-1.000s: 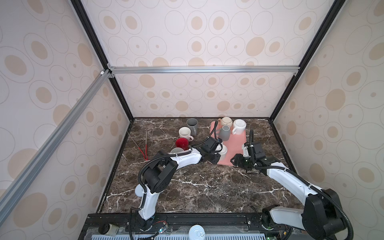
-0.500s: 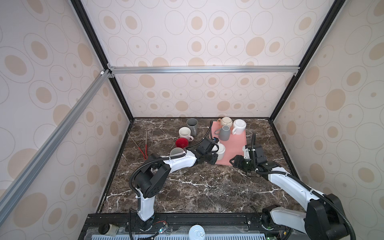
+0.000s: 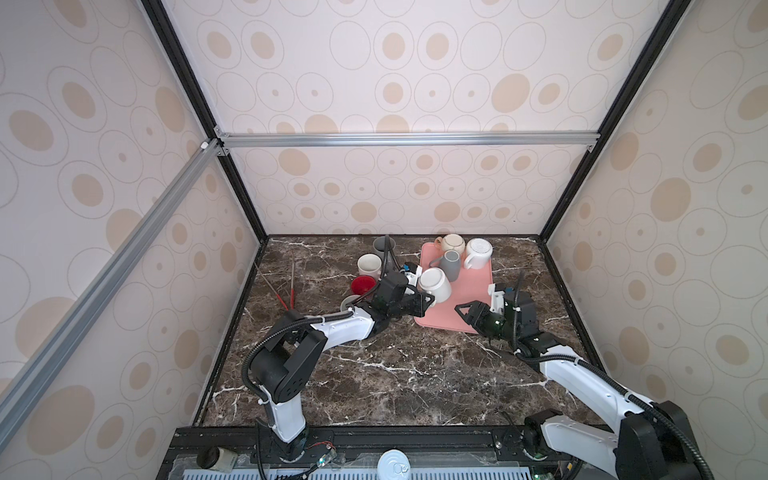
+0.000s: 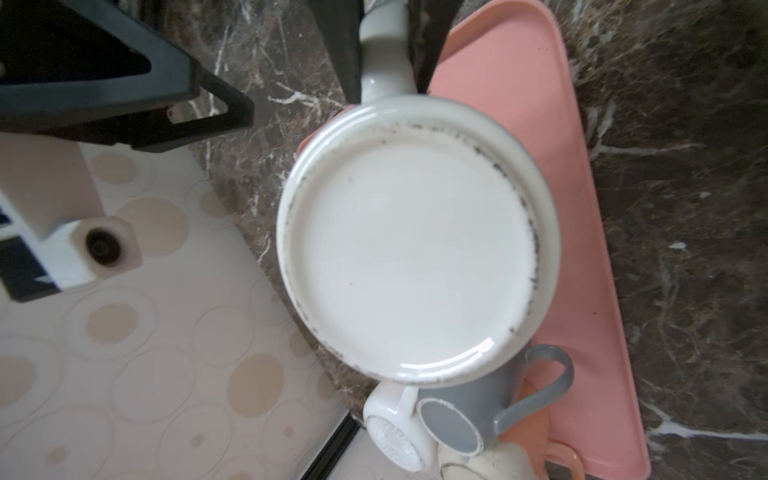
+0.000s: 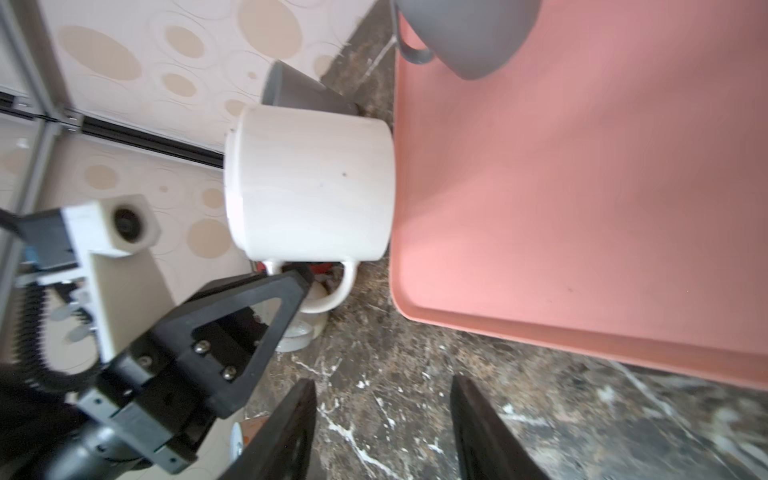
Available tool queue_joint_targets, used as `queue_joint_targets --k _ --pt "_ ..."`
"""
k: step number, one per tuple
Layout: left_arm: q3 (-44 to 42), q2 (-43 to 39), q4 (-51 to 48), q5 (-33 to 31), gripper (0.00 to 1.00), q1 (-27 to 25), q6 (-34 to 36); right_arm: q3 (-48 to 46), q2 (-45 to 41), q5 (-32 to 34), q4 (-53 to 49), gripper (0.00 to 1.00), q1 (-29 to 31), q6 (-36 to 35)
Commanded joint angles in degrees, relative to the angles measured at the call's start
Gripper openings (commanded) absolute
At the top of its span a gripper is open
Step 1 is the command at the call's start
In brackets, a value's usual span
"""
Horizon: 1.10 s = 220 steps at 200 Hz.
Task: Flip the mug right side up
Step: 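Lift the white mug off the tray with the left gripper toward the right gripper, then grasp the white mug's handle with the right gripper and release the left gripper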
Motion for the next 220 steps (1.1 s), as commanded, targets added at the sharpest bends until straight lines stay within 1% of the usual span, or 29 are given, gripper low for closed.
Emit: queue_joint_targets --k 1,32,52,57,79,105,127,139,175,220 --pt "-0.18 -4.27 17.97 3.8 0.0 2.23 -8.73 -1.1 -2.56 -3.22 10.75 0.55 -0.25 2.55" --pt "-2.85 -6.65 24.95 5.9 0.0 4.61 -13.97 -2.03 -3.51 -5.63 18.47 0.56 -0.25 4.59" --pt "-5.35 -8.16 32.16 6.25 0.0 6.08 -18.24 -2.23 -2.42 -7.34 24.11 0.56 -0.25 7.54" --pt "-5.74 -8.49 33.81 7.9 0.0 6.34 -19.12 -2.21 -2.07 -7.75 25.57 0.56 -0.19 8.52" --pt "-7.06 -9.98 38.75 9.05 0.0 6.97 -21.51 -1.47 -0.79 -9.47 30.94 0.57 0.34 11.19" --pt "-8.01 -11.08 43.4 10.19 0.0 7.0 -22.92 1.29 -0.23 -10.52 31.47 0.57 2.8 10.36" --pt "-9.29 -11.9 47.66 10.15 0.0 7.02 -24.53 3.38 0.74 -10.08 31.29 0.57 5.2 9.84" --pt "-9.65 -12.04 49.74 10.58 0.0 7.04 -25.38 3.76 1.41 -9.69 32.23 0.57 5.95 10.88" --pt "-11.21 -12.87 54.34 11.16 0.0 6.98 -26.7 4.48 4.39 -9.75 39.29 0.57 7.03 15.74" --pt "-12.05 -13.95 57.6 11.43 0.0 7.03 -28.27 7.62 7.47 -9.69 42.12 0.6 9.7 17.11"
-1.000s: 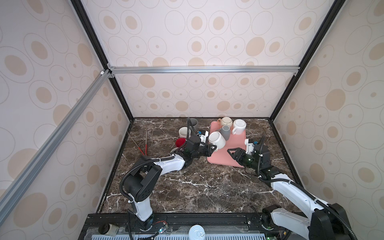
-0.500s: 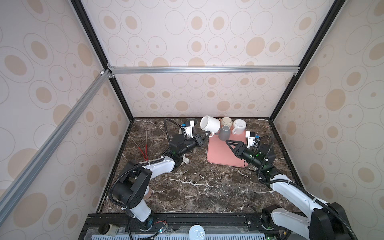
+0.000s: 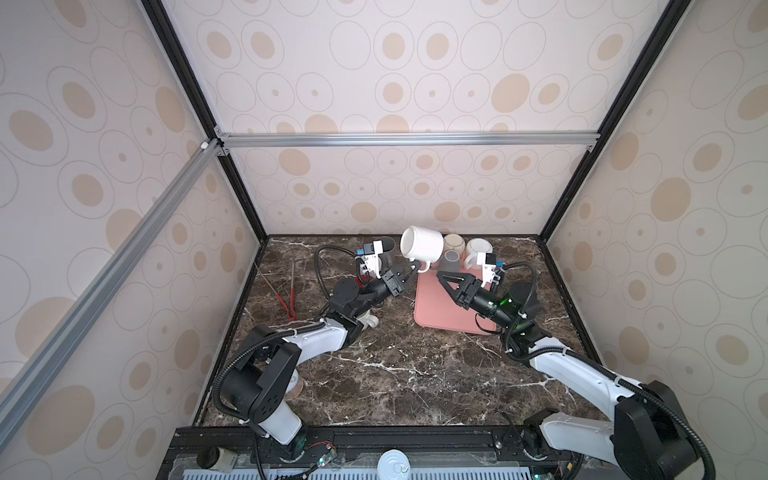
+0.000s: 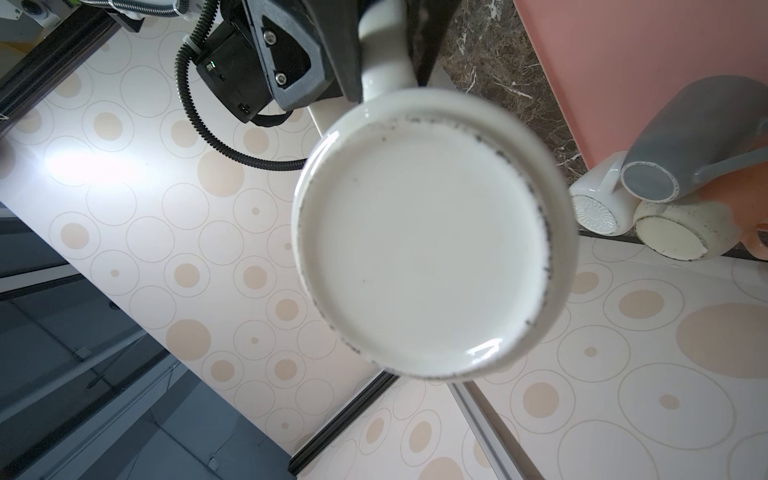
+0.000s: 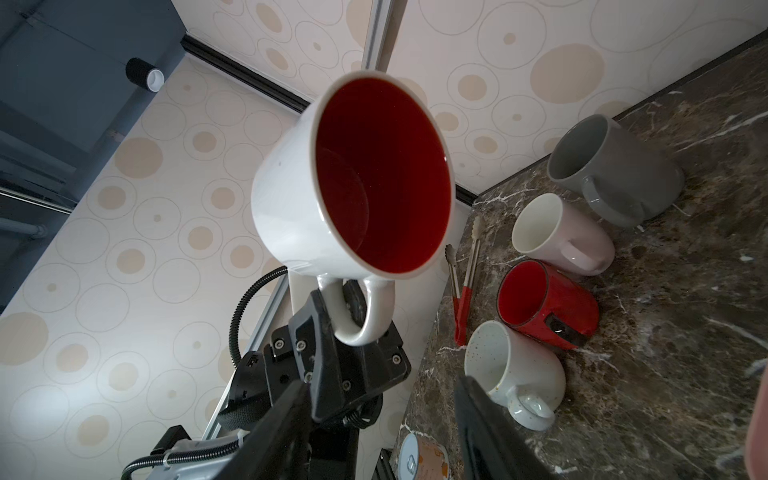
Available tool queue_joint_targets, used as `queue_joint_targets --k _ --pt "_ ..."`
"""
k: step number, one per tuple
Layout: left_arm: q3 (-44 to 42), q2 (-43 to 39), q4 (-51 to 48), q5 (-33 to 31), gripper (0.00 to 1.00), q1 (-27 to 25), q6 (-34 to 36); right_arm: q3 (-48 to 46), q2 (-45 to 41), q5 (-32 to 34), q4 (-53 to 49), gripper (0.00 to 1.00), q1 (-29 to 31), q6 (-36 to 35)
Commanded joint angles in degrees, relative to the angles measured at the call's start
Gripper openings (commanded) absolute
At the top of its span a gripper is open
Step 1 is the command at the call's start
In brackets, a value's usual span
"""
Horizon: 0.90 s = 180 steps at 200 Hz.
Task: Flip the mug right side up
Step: 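Grasp the white mug's handle with the right gripper and release the left gripper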
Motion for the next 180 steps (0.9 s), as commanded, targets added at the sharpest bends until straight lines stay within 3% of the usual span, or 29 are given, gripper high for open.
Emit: queue_joint_targets --k 1,93,135,152,180 --pt "1.22 -3.78 10.5 0.99 0.0 0.07 -1.47 3.01 1.1 -0.64 5.48 0.6 1.63 2.49" --pt "0.32 -4.81 13.02 1.76 0.0 -0.12 -3.76 8.63 10.17 -0.04 14.12 0.59 3.97 7.66" --pt "-0.06 -5.02 12.66 1.6 0.0 -0.07 -3.13 12.07 14.16 -1.21 18.25 0.53 5.29 9.29" --pt "0.1 -4.85 12.59 1.67 0.0 -0.06 -3.06 12.83 15.04 -1.25 19.28 0.48 5.63 9.71" --pt "-0.22 -4.85 11.97 1.68 0.0 -0.09 -2.8 13.05 16.4 -0.88 24.07 0.28 5.83 12.35"
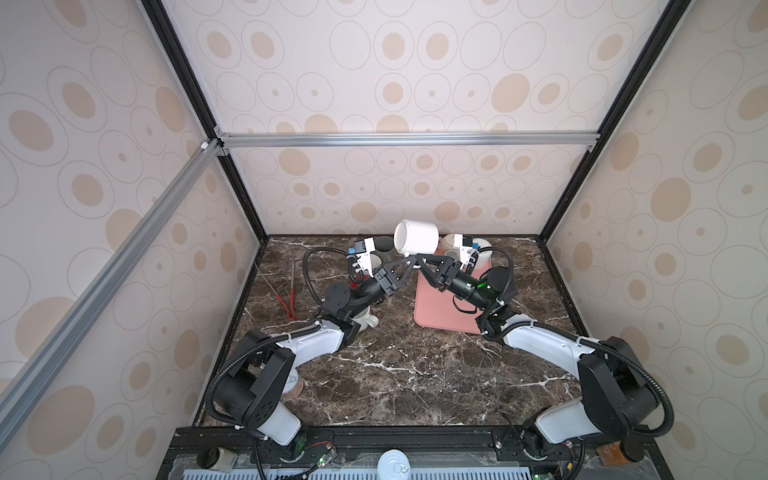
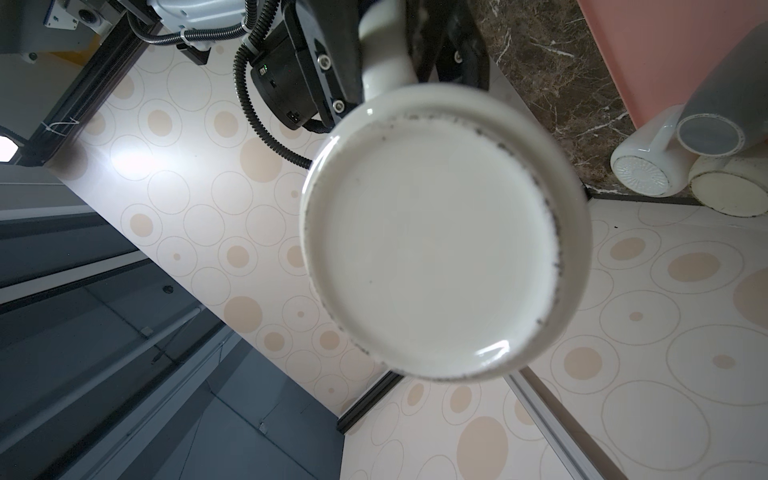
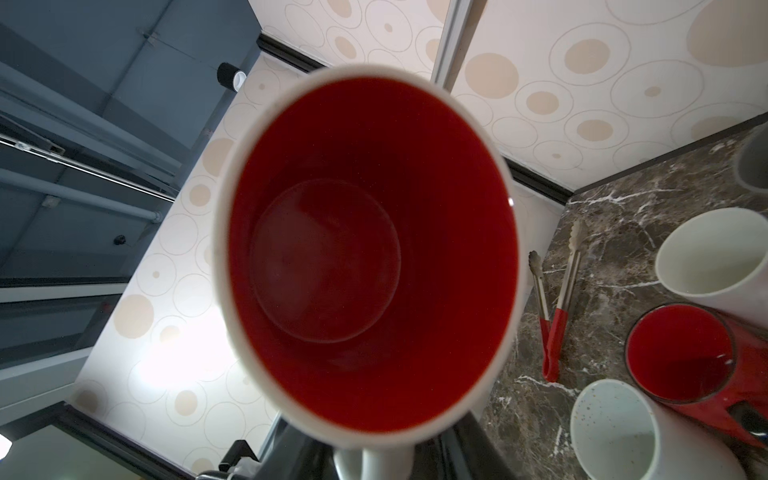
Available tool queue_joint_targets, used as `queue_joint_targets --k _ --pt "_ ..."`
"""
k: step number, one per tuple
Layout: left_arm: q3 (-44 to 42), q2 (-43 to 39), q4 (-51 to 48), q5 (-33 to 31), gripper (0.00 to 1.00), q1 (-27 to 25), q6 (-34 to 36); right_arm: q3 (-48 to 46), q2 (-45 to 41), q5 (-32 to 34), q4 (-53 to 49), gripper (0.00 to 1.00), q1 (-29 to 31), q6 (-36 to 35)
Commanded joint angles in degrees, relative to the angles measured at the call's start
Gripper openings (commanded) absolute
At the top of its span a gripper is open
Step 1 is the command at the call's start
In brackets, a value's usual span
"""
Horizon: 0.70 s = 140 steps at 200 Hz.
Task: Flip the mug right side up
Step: 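Grasp the white mug's handle with the right gripper and release the left gripper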
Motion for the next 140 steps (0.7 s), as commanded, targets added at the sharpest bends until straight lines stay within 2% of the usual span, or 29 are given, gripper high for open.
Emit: queue_joint_targets --k 1,28,46,55,105,124,140 --pt "0.71 -2.51 6.33 1.38 0.0 -0.18 0.24 1.96 1.23 0.05 8.13 0.28 0.52 3.87" --pt "0.49 -2.73 5.25 1.33 0.0 0.03 0.7 2.15 1.76 -0.13 10.32 0.08 0.5 4.26" --pt "0.34 -2.93 4.56 1.55 0.0 0.15 0.99 1.74 1.47 0.06 10.2 0.0 0.46 2.97" --pt "0.19 -3.24 3.89 1.62 0.0 0.12 1.36 1.47 1.28 0.44 10.25 0.0 0.44 2.25" --pt "-0.02 -6.92 -5.07 2.27 0.4 0.95 7.25 1.36 -1.21 1.46 7.7 0.0 0.5 -4.42" --pt "-0.39 -8.65 -7.84 2.31 0.51 1.95 8.77 1.75 -2.14 2.24 6.38 0.0 0.38 -6.79" --pt "-0.48 -10.33 -11.0 2.26 0.56 2.93 10.52 2.55 -2.34 2.78 5.36 0.0 0.26 -7.84"
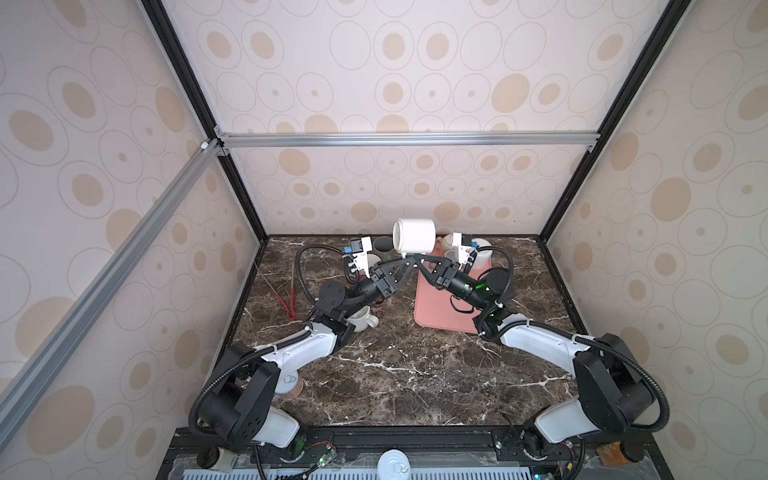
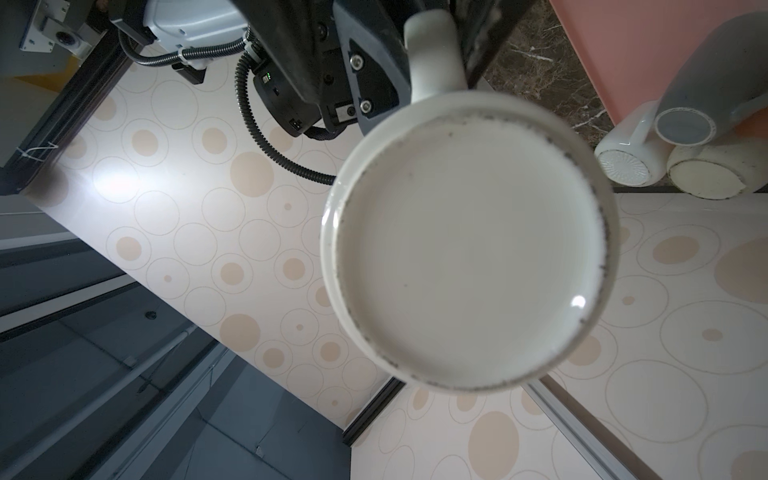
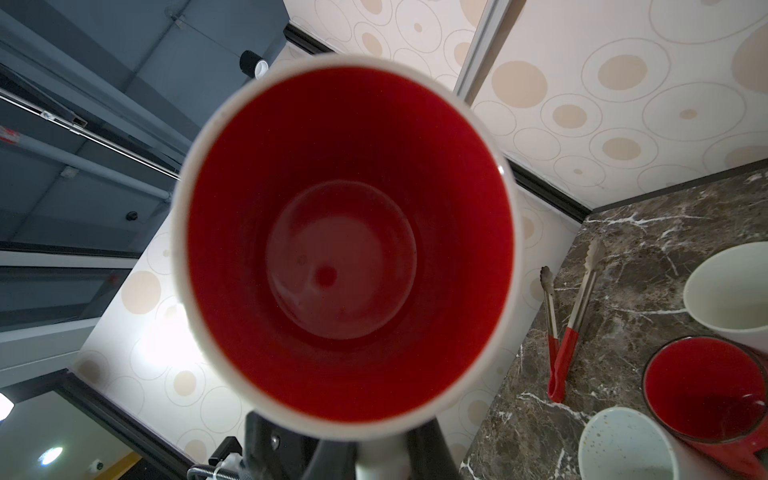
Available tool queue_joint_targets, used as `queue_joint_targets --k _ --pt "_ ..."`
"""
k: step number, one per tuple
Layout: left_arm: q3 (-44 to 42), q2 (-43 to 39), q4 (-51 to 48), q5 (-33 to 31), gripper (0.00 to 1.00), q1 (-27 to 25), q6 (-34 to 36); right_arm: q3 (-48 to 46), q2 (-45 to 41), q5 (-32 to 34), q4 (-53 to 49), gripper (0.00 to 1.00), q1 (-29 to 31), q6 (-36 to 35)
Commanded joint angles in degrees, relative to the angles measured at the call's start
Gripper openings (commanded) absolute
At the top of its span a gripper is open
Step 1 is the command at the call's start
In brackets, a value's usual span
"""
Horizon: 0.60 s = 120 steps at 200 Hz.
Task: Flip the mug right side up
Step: 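Grasp the white mug's handle with the right gripper and release the left gripper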
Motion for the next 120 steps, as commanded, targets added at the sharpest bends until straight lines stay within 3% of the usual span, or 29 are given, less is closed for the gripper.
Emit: queue_joint_targets --k 1,43,85,120 --pt "0.37 -3.66 -2.74 1.37 0.56 1.55 4.45 2.49 -2.9 2.52 2.49 0.0 -0.29 -3.97" --pt "-0.58 -8.78 -13.52 -0.49 0.58 3.98 11.06 6.66 -2.64 2.18 -5.1 0.0 -0.71 -8.74" --pt "-1.89 -12.61 -22.23 -2.7 0.59 6.81 16.22 12.7 -3.77 5.29 -27.14 0.0 -0.81 -18.35" --pt "-2.1 -13.64 -25.94 -3.01 0.59 9.38 18.9 15.69 -3.27 9.61 -38.56 0.0 -0.81 -27.18"
